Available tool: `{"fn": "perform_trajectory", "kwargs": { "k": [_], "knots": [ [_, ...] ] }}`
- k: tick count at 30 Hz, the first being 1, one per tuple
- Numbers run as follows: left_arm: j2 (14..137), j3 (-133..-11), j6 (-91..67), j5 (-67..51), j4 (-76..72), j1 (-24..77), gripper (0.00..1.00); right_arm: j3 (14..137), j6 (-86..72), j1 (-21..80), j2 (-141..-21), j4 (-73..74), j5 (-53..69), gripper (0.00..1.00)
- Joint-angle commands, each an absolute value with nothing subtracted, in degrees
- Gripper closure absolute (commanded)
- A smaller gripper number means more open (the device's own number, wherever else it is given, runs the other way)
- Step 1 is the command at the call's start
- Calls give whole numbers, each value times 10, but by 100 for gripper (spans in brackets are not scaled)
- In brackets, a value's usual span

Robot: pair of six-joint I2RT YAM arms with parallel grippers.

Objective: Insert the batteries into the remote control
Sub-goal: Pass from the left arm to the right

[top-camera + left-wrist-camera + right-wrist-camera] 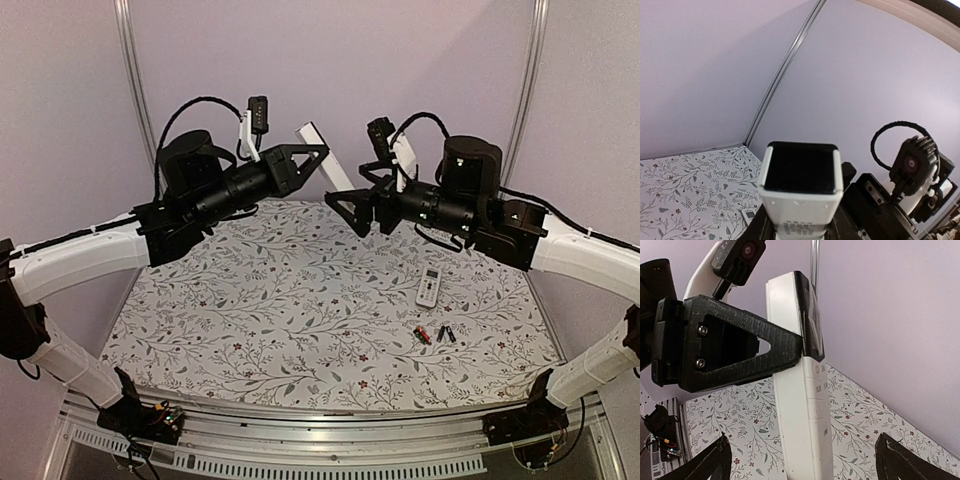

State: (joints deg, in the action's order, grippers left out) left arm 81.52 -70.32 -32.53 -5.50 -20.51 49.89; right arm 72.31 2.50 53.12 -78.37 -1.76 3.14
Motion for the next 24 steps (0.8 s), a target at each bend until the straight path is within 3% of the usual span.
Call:
{"fn": "perform_trajectory", "kwargs": {
  "k": [1,5,13,16,20,21,23,24],
  "knots": [
    [815,-703,-351,-19,-181,505,100,771,64,557,-836,13,-136,1],
    [814,-703,-352,-12,-181,505,100,798,70,562,-870,10,-182,5],
    [819,-700,-354,-14,-182,506,100,781,76,563,-871,-26,-171,65],
    [822,-701,-353,-15,-183,506,100,781,73,563,-869,-23,-171,74],
    [822,-701,-340,-23,-183,505,100,785,68,564,-868,-8,-156,98],
    [819,-701,-330,-28,-184,504,90,786,68,563,-865,-5,-143,100],
    [808,-692,-298,-46,-192,501,50,787,68,559,-858,-1,-92,100],
    [798,-686,-276,-59,-196,499,34,786,69,554,-852,14,-49,100]
  ]
}}
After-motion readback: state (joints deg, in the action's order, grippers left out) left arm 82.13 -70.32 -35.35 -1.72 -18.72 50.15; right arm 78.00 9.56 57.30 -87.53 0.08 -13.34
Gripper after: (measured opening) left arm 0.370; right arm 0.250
